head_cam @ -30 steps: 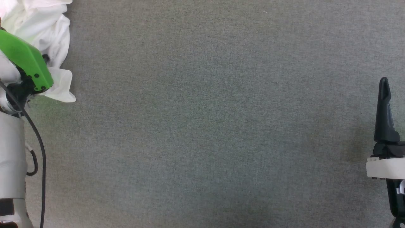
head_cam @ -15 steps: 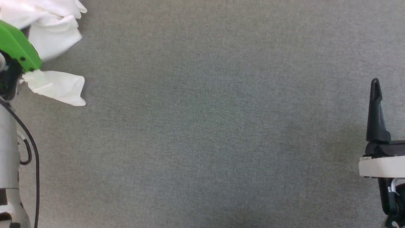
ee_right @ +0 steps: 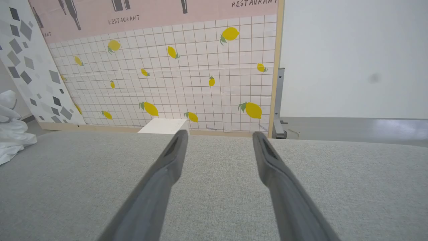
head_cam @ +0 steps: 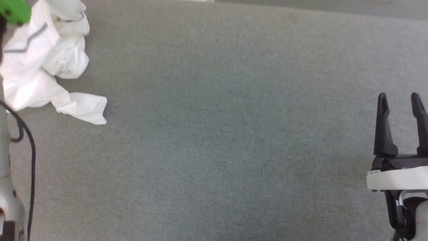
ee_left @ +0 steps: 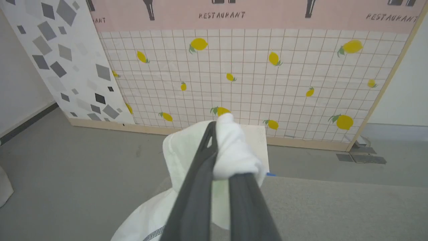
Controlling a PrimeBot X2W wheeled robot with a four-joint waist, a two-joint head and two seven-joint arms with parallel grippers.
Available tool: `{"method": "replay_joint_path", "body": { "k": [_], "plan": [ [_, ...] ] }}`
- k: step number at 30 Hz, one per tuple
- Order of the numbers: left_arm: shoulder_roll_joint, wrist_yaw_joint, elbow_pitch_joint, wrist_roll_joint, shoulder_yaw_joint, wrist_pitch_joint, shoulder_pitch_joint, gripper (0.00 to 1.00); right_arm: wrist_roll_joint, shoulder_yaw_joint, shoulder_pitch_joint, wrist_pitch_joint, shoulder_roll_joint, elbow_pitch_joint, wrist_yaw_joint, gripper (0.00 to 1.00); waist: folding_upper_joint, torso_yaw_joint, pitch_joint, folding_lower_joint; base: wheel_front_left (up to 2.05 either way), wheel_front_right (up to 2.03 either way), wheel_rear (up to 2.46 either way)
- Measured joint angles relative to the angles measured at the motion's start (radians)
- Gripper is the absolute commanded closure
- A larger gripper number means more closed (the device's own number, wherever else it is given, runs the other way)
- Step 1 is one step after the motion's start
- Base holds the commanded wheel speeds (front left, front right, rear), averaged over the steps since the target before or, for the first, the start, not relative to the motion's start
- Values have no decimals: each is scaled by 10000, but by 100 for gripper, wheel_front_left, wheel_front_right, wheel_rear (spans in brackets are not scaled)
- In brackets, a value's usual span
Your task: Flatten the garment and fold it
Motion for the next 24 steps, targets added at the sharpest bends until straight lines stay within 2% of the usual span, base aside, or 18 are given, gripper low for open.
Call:
{"method": "replay_joint_path", "body": {
  "k": [3, 9, 16, 24],
  "plan": [
    [-295, 63, -326, -36, 4, -182, -451, 100, 171, 23, 12, -153, 2, 238, 0, 0, 0, -21, -370, 0, 0, 0, 0],
    [-1296, 585, -679, -642, 81, -63, -1308, 100, 491, 29, 270, -439, 4, 723, 0, 0, 0, -101, -1172, 0, 0, 0, 0],
    [-1875, 640, -593, -947, -109, 222, -1879, 100, 736, 196, 320, -681, 6, 1175, 0, 0, 0, -305, -1861, 0, 0, 0, 0],
    [-3089, 640, -426, -1530, -512, 314, -2922, 100, 905, 276, 485, -878, 6, 1540, 0, 0, 0, -727, -2437, 0, 0, 0, 0]
  ]
}}
